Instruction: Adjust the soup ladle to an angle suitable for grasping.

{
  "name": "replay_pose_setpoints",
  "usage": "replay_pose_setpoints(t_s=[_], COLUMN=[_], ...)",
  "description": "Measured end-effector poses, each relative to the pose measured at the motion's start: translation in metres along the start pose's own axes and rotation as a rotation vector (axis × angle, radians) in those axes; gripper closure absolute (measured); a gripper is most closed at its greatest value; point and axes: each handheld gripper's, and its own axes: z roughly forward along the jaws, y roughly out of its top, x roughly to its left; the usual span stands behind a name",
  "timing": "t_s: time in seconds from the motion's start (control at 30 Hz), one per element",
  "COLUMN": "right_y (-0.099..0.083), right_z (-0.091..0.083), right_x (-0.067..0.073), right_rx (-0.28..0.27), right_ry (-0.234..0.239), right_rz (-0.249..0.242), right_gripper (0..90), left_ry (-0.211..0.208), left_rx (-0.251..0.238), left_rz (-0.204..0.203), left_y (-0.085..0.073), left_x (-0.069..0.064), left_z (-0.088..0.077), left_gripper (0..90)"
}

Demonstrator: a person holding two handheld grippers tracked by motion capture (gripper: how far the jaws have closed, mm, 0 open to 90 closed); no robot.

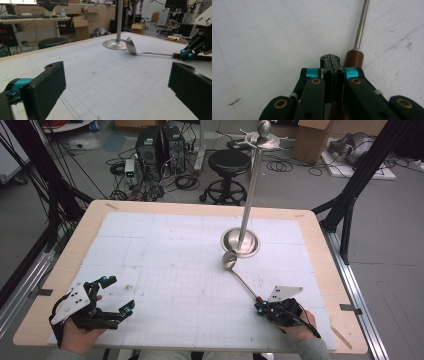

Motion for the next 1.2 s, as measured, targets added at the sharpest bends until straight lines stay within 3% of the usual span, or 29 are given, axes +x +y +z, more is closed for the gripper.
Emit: replay_pose_setpoints(t_s=[0.57, 0.77, 0.83, 0.87, 0.93, 1.0, 1.1, 1.2], right_y=[0.001, 0.001, 0.007, 0.007, 0.023, 0.033, 0.047, 0.058], right_z=[0.002, 0.001, -0.003, -0.003, -0.007, -0.008, -0.004, 0.006], right_x=[-0.018, -0.021, -0.019, -0.019, -0.013, -0.009, -0.006, -0.004], right_rx=[0.016, -0.015, -0.072, -0.072, -0.126, -0.143, -0.166, -0.167], right_ry=[-0.128, -0.102, -0.078, -0.078, -0.061, -0.062, -0.063, -0.073], right_rz=[0.004, 0.059, 0.091, 0.091, 0.099, 0.098, 0.144, 0.137], right_gripper=[90.0, 90.0, 90.0, 90.0, 90.0, 90.0, 90.0, 90.0], left_ry=[0.009, 0.011, 0.008, 0.009, 0.01, 0.013, 0.015, 0.014], left_rx=[-0.001, -0.001, 0.006, 0.005, 0.003, -0.004, -0.001, 0.001], left_rz=[-0.013, -0.014, -0.014, -0.014, -0.01, -0.013, -0.017, -0.015], left_y=[0.0, 0.0, 0.0, -0.001, 0.001, 0.001, 0.001, 0.0], left_x=[0.001, 0.001, 0.001, 0.001, 0.002, 0.002, 0.003, 0.003], left_z=[0.0, 0.0, 0.0, 0.001, 0.001, 0.001, 0.001, 0.002], left_gripper=[1.8, 1.8, 1.8, 1.8, 1.8, 1.8, 1.8, 1.8])
